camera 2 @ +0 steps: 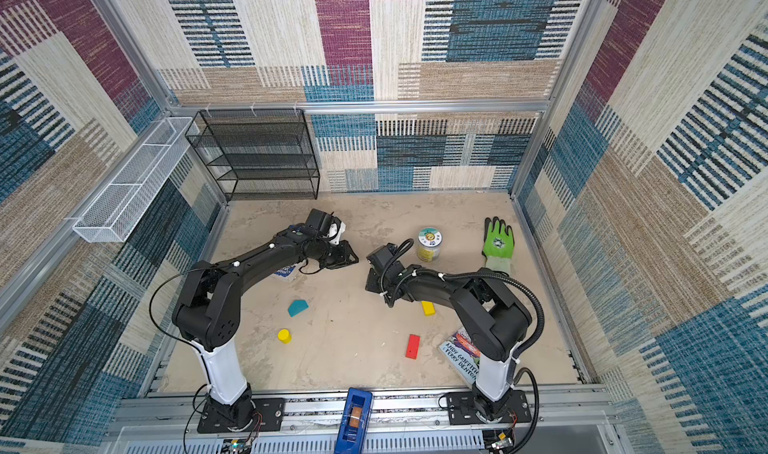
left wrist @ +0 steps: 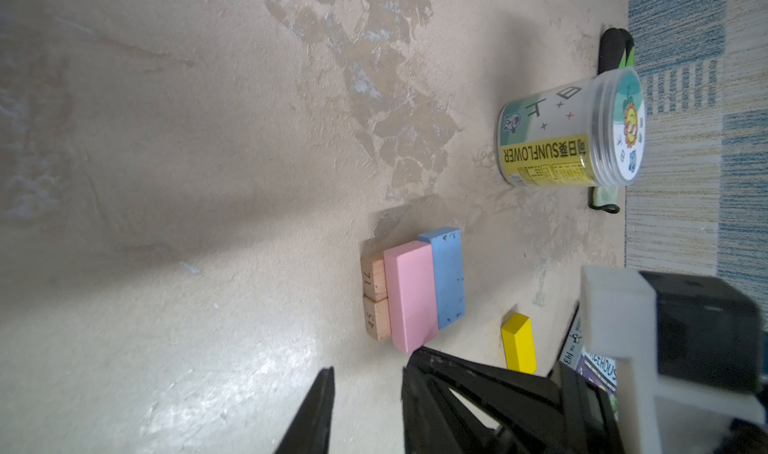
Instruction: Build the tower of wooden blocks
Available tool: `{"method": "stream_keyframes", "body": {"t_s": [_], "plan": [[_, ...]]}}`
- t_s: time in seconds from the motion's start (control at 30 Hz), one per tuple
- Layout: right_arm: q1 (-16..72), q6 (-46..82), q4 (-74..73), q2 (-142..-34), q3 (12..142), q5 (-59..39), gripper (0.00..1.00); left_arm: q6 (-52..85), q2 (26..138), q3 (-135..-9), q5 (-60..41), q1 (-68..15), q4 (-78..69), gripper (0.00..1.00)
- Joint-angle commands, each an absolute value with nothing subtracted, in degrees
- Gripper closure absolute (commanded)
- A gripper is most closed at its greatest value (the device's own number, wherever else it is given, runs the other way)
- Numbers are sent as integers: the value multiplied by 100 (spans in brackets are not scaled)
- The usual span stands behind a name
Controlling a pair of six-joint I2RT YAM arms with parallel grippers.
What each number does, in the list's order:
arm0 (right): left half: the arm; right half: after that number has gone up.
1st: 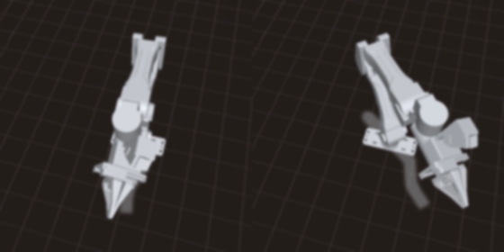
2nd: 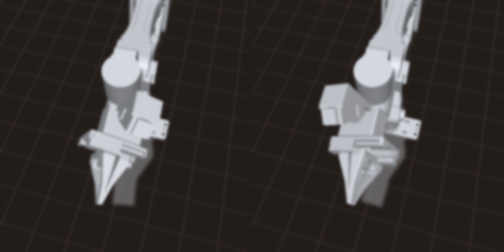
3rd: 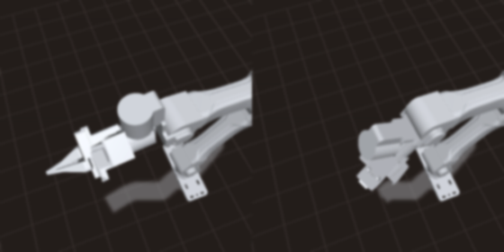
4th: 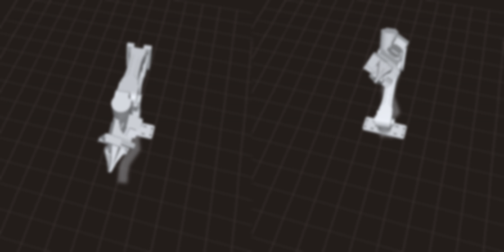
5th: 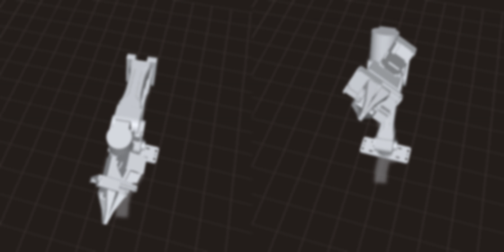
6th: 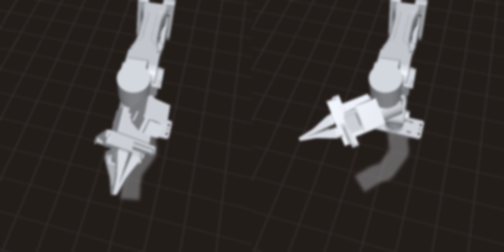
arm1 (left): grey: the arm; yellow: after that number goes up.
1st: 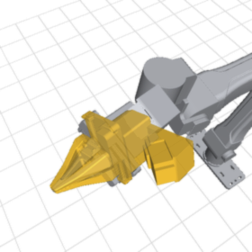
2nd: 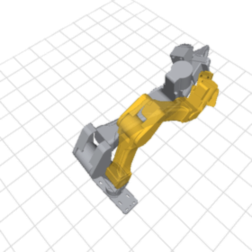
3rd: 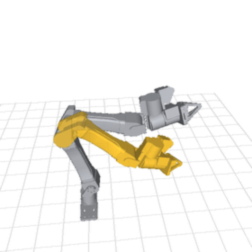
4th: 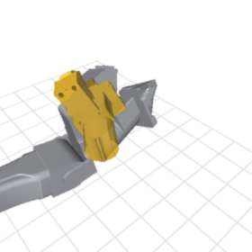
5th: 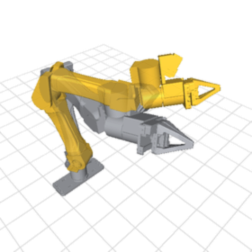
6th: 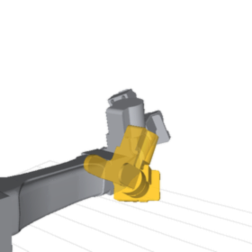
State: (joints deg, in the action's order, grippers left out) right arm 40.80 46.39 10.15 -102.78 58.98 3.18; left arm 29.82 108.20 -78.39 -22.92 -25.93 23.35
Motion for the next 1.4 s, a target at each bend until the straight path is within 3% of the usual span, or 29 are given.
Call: {"method": "stream_keyframes", "body": {"t_s": [0.0,0.83,1.37], "plan": [[4087,4689,940,-10292,5941,412,100,2988,10771,-7822,-2356,-2589,2289,68],[4087,4745,972,-10193,5886,349,100,2986,10740,-7811,-2363,-2575,2280,68],[4373,4933,1921,-8733,5021,327,100,2971,10697,-7789,-2386,-2575,2276,68]]}}
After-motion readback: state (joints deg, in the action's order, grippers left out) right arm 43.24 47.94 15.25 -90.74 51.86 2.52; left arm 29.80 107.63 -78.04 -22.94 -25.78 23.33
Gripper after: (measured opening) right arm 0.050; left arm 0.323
